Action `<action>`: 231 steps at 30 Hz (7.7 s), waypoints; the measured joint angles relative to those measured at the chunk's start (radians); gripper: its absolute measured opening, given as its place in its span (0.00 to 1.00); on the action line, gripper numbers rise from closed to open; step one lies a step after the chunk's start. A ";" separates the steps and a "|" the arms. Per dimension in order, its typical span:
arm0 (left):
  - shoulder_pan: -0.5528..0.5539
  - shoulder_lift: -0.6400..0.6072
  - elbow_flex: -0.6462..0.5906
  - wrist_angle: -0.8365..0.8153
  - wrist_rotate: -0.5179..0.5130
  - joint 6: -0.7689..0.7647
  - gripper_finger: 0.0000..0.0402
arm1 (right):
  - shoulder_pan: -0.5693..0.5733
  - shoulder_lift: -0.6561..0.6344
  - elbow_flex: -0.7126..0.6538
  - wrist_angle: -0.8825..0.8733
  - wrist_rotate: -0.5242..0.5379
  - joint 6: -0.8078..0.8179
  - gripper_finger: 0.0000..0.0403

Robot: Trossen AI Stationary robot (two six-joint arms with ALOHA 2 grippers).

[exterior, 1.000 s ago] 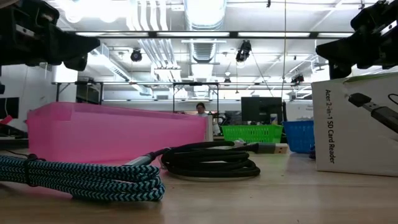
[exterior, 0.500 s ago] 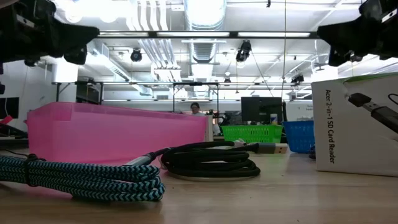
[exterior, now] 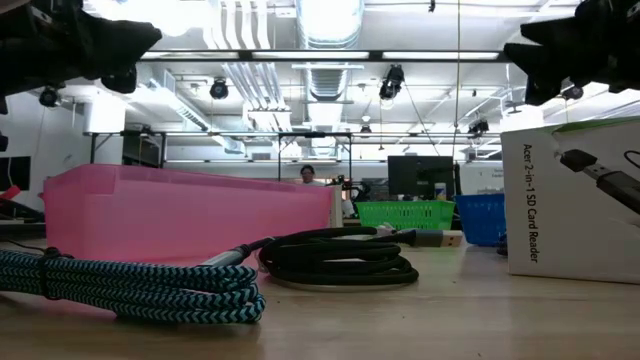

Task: Pick and place items into bin
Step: Put the bottom green USB card reader box into the green bin

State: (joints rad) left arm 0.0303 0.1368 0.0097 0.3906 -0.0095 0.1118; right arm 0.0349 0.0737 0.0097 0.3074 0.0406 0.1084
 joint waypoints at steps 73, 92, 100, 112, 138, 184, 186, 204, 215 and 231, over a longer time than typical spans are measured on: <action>0.000 0.108 -0.002 0.213 -0.008 -0.027 0.36 | 0.473 1.480 1.446 -1.481 0.081 0.747 0.49; 0.000 0.114 -0.003 0.235 -0.012 0.052 0.36 | 0.478 1.619 1.456 -1.440 -0.122 0.923 0.49; 0.000 0.116 0.000 0.230 -0.015 0.052 0.36 | 0.478 1.642 1.456 -1.450 -0.090 0.913 0.48; 0.000 0.116 0.000 0.230 -0.014 0.052 0.36 | 0.491 1.641 1.456 -1.456 -0.085 0.879 0.47; 0.000 0.118 -0.003 0.220 -0.012 0.052 0.36 | 0.493 1.640 1.440 -1.453 -0.063 0.847 0.47; 0.000 0.137 -0.005 0.221 -0.025 0.054 0.36 | 0.515 1.640 1.176 -1.133 -0.085 0.878 0.53; 0.000 0.140 -0.005 0.221 -0.025 0.054 0.36 | 0.515 1.640 1.160 -1.128 -0.085 0.877 0.53; 0.000 0.144 -0.001 0.227 -0.026 0.054 0.36 | 0.514 1.640 1.146 -1.108 -0.107 0.814 0.35; 0.000 0.150 -0.001 0.223 -0.026 0.054 0.36 | 0.514 1.640 1.147 -1.097 -0.156 0.748 0.06; 0.000 0.151 -0.001 0.221 -0.026 0.054 0.36 | 0.483 1.636 1.271 -1.174 -0.072 0.525 0.08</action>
State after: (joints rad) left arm 0.0307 0.2874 0.0086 0.6113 -0.0351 0.1654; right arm 0.5178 1.7092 1.2808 -0.8671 -0.0318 0.6332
